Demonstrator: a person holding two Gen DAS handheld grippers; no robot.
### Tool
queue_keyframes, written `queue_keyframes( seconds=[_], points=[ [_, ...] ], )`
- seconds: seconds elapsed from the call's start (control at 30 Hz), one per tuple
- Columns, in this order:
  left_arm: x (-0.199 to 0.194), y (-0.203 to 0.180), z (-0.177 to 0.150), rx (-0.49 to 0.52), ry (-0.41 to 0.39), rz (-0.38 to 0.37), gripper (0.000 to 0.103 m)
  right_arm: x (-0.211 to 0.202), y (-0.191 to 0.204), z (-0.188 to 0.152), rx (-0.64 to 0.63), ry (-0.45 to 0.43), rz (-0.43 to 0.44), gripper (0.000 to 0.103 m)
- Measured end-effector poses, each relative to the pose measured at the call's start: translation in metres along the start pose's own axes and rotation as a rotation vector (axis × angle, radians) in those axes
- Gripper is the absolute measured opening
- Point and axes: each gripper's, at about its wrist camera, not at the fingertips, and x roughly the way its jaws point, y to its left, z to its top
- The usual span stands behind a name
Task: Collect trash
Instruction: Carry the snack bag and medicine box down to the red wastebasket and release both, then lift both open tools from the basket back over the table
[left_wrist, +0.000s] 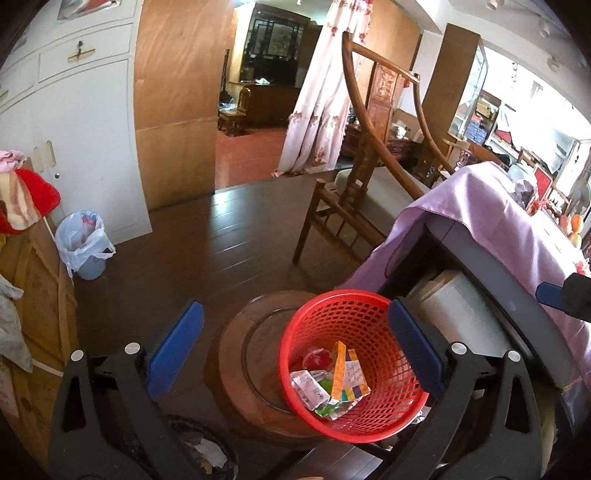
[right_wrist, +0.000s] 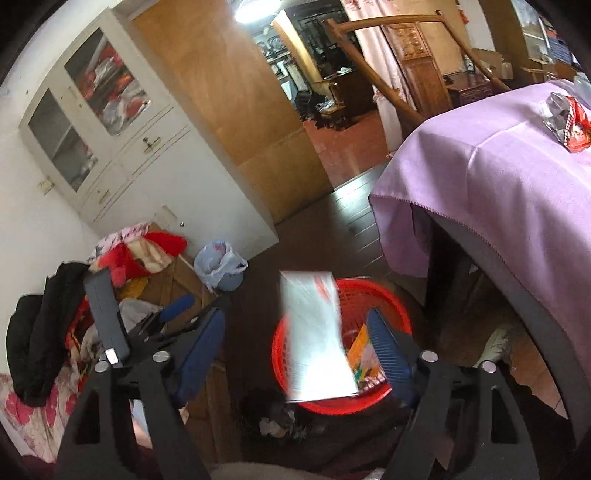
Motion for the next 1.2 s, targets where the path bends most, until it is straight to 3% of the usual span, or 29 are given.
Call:
queue_keyframes(
  seconds=[0.3,0.73,1.07,1.2],
  points=[
    [-0.002,-0.006,0.000,-0.002,0.007,-0.011,0.096,-0.021,-0.014,-0.006,0.029,-0.029,-0.038,0.081],
    [-0.050,-0.055,0.016,0.088,-0.080,-0.080,0.096,-0.090,-0.007,-0.026,-0.004,-0.160,-0.098,0.089],
    [-0.095,-0.126,0.012,0.251,-0.159,-0.119,0.096,-0.173,-0.020,-0.052,0.019,-0.319,-0.170,0.092],
    [-0.119,-0.164,0.003,0.335,-0.204,-0.143,0.096,-0.209,-0.025,-0.069,0.019,-0.383,-0.253,0.094]
  ],
)
